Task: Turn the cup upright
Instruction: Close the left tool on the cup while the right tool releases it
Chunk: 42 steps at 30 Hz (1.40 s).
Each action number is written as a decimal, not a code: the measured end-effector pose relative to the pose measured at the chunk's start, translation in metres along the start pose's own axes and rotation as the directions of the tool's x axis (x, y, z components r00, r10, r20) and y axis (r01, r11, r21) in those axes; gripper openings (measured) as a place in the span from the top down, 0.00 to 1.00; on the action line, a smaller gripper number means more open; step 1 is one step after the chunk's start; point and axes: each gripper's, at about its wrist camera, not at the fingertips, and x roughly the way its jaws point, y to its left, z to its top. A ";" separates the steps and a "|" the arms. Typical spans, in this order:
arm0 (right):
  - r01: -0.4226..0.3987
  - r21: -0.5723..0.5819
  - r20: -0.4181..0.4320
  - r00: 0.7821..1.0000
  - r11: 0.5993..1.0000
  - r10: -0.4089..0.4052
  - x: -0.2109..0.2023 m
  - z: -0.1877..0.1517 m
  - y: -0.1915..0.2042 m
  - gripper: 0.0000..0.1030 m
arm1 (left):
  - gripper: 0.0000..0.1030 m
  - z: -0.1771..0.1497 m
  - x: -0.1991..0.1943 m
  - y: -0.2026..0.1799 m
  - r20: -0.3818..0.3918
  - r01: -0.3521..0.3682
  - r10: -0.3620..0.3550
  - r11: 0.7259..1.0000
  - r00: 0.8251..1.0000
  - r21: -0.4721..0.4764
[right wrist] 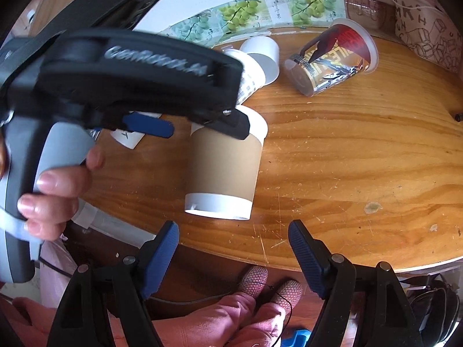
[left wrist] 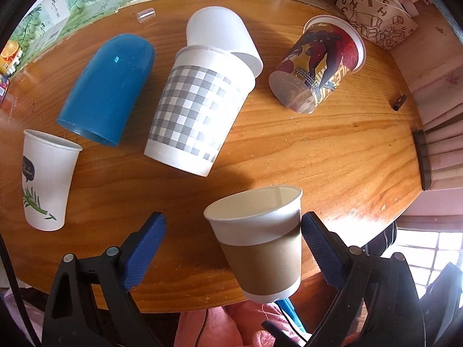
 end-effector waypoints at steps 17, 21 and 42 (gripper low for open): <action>-0.060 -0.052 -0.067 0.996 0.997 0.057 0.018 -0.002 -0.006 0.22 | 0.30 0.016 0.020 0.003 -0.057 0.046 -0.048 0.998 0.997 -0.051; -0.065 -0.063 -0.062 0.996 0.996 0.061 0.017 -0.001 -0.009 0.22 | 0.40 0.021 0.014 0.002 -0.044 0.053 -0.056 0.997 0.997 -0.057; -0.095 -0.165 -0.068 0.994 0.982 0.085 0.011 0.004 0.013 0.22 | 0.19 0.012 -0.010 0.029 -0.087 0.015 -0.036 0.974 0.996 -0.225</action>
